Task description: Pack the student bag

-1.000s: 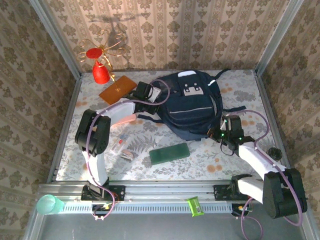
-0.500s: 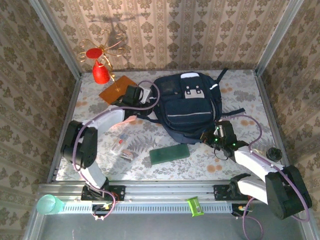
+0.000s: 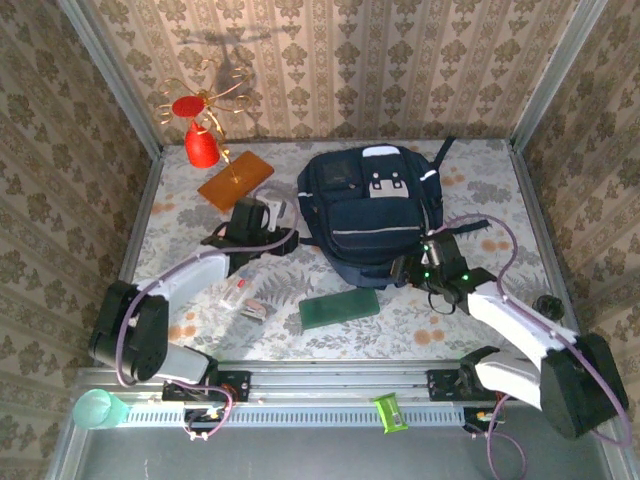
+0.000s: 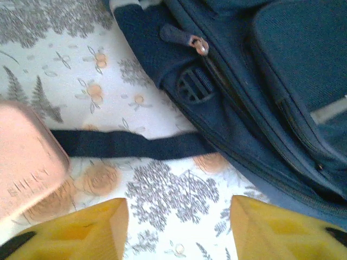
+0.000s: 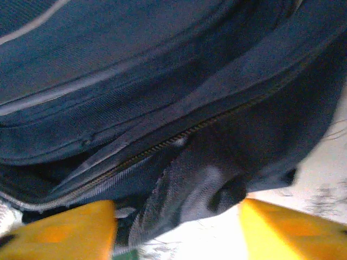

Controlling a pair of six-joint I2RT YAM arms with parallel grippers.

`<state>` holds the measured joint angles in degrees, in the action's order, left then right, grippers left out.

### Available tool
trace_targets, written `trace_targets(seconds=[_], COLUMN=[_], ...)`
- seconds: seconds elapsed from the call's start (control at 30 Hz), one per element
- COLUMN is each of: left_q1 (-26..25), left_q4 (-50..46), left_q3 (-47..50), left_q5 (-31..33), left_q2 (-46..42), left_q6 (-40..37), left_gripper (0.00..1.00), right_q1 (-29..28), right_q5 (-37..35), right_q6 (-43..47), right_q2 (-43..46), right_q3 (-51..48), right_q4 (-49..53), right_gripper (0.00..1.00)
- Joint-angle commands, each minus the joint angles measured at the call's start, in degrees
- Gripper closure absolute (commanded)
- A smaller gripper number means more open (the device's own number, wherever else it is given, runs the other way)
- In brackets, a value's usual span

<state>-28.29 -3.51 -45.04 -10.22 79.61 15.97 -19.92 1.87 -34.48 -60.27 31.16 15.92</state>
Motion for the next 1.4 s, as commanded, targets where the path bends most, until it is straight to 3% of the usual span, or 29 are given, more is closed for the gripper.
trace_targets(seconds=[0.0, 0.2, 0.4, 0.5, 0.67, 0.87, 1.17, 1.37], left_q1=[-1.97, -2.29, -5.35, -10.04, -17.03, -20.2, -20.92, -21.1], left_q4=[-1.33, -7.45, -5.37, -5.81, -9.07, -11.26, -19.52, -20.24], left_q3=[3.41, 6.17, 3.18, -2.64, -14.29, -25.75, -41.82, -43.65], left_q5=[1.29, 9.62, 7.74, 8.75, 10.71, 7.0, 5.53, 3.53], left_q2=[-4.55, -11.95, -10.63, -6.07, 5.18, 18.85, 34.84, 37.04], left_q6=[1.87, 0.95, -0.8, -7.55, -22.18, -33.01, -39.91, -40.75], left_gripper=[0.42, 0.31, 0.27, 0.25, 0.22, 0.23, 0.23, 0.23], right_q1=[-0.76, -9.09, -9.65, -8.26, -1.3, 4.08, 5.35, 5.67], right_q5=[-7.06, -11.6, -14.0, -12.48, -2.23, 5.69, 7.33, 7.7], right_q6=[5.74, 13.92, 18.22, 16.34, 10.42, 4.9, 3.57, 3.4], right_q2=[3.68, -2.48, -11.91, -14.71, -12.66, -8.22, -9.33, -9.93], right_q3=[2.86, 9.53, 15.66, 17.05, 11.46, 2.19, -1.36, -1.72], right_q4=[7.51, 6.05, 3.78, 4.46, 0.68, -7.16, -10.43, -11.18], right_gripper=[0.22, 0.14, 0.13, 0.13, 0.14, 0.15, 0.15, 0.15])
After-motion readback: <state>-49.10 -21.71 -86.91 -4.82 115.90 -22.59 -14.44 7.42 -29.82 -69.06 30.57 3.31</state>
